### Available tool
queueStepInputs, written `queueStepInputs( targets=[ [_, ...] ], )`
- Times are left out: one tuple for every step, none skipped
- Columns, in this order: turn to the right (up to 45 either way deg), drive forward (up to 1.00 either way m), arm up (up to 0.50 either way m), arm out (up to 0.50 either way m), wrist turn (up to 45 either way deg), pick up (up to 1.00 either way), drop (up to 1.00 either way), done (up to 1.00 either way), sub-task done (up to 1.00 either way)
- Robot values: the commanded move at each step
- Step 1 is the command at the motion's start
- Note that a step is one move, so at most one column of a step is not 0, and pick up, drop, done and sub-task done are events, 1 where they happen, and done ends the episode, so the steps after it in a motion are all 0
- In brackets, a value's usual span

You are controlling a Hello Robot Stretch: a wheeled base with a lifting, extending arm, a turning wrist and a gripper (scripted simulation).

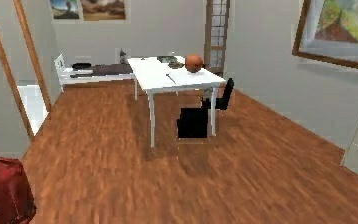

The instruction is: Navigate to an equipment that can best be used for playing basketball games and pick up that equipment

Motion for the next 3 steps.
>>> queueStepInputs(
  targets=[
    [-12.0, 0.0, 0.0, 0.0, 0.0, 0.0, 0.0, 0.0, 0.0],
    [0.0, 1.0, 0.0, 0.0, 0.0, 0.0, 0.0, 0.0, 0.0],
    [0.0, 0.65, 0.0, 0.0, 0.0, 0.0, 0.0, 0.0, 0.0]
  ],
)
